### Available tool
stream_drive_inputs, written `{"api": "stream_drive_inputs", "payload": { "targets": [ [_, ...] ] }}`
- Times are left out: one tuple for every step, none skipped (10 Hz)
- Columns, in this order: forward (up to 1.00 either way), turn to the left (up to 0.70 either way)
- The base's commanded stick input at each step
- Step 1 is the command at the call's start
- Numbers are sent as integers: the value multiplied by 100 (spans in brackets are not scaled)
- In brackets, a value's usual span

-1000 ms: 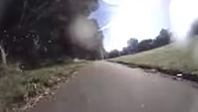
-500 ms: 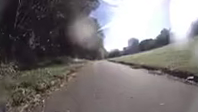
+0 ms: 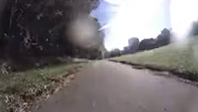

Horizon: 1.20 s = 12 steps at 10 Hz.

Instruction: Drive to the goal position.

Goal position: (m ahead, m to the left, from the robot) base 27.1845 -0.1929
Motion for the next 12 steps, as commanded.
{"api": "stream_drive_inputs", "payload": {
  "targets": [
    [70, -14],
    [70, -14],
    [70, -14],
    [70, -14],
    [70, -14],
    [70, -14],
    [70, -14],
    [70, -14],
    [70, -14],
    [70, -14],
    [70, -14],
    [70, -14]
  ]
}}
